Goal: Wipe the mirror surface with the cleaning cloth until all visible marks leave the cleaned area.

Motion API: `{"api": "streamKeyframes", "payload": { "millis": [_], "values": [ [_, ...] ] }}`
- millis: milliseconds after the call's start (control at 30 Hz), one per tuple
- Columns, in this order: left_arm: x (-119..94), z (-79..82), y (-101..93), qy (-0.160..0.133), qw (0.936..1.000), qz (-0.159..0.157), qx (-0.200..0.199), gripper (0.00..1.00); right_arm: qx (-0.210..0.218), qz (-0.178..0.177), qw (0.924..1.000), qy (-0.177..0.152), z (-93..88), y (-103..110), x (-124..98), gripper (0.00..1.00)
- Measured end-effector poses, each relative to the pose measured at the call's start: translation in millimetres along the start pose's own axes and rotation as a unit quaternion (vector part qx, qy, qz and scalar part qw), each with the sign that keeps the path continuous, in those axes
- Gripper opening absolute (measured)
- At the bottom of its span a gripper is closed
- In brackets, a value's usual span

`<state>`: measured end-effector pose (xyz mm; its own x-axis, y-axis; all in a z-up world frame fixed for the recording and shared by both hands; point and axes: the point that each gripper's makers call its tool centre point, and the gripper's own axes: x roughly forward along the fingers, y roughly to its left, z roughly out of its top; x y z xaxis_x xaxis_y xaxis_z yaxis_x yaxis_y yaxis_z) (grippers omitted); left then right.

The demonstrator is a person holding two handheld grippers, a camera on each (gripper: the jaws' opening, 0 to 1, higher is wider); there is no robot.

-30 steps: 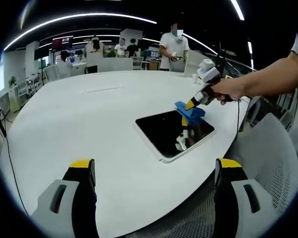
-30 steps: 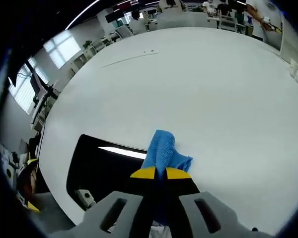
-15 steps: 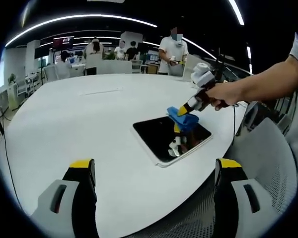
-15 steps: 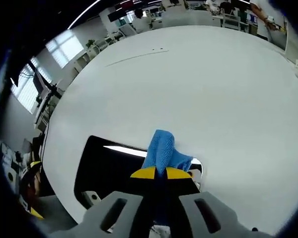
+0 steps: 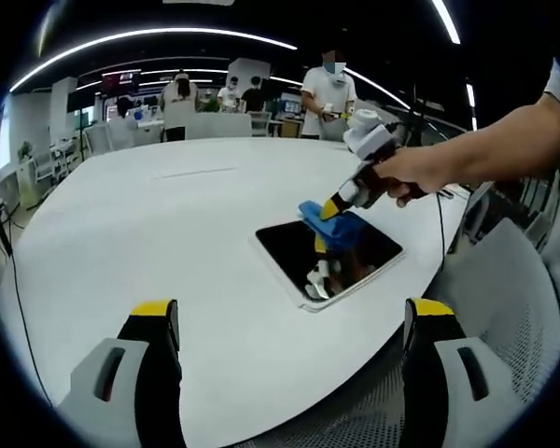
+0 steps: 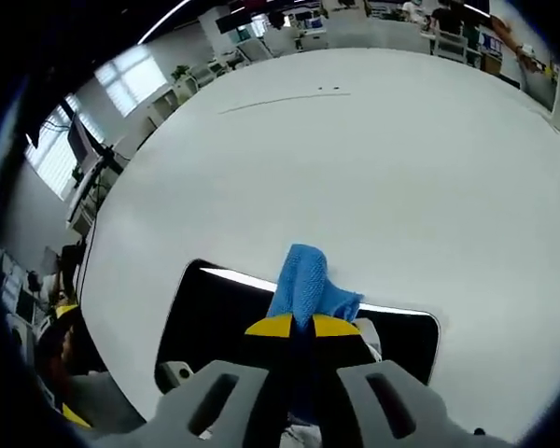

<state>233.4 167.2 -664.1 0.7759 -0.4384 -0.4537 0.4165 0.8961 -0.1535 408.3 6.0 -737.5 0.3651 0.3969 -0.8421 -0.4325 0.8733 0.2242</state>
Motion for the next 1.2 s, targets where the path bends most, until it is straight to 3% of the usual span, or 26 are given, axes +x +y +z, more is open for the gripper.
{"api": "streamKeyframes", "payload": {
  "millis": [267, 467, 733, 967, 1200],
  "values": [
    [-1.1, 2.2, 1.6, -0.007, 1.0000, 0.001, -0.003, 0.99, -0.006, 0.012, 0.9999, 0.009, 4.6, 22.4, 9.3, 0.00],
    [-0.6, 1.9, 1.5, -0.006, 1.0000, 0.003, 0.001, 0.99, -0.039, 0.004, 0.9990, 0.019, 7.2, 34.3, 15.4, 0.00],
    [-1.6, 3.4, 5.4, -0.012, 0.9999, 0.012, 0.001, 0.99, -0.030, 0.015, 0.9994, 0.014, 11.9, 54.7, 23.9, 0.00],
    [-1.4, 0.4, 5.5, -0.008, 0.9999, 0.006, -0.003, 0.99, -0.048, 0.019, 0.9985, 0.015, 19.6, 67.7, 38.4, 0.00],
    [-1.6, 2.8, 5.7, -0.015, 0.9999, 0.006, -0.004, 0.99, -0.033, 0.032, 0.9989, 0.011, 18.3, 82.2, 35.3, 0.00]
  ]
}}
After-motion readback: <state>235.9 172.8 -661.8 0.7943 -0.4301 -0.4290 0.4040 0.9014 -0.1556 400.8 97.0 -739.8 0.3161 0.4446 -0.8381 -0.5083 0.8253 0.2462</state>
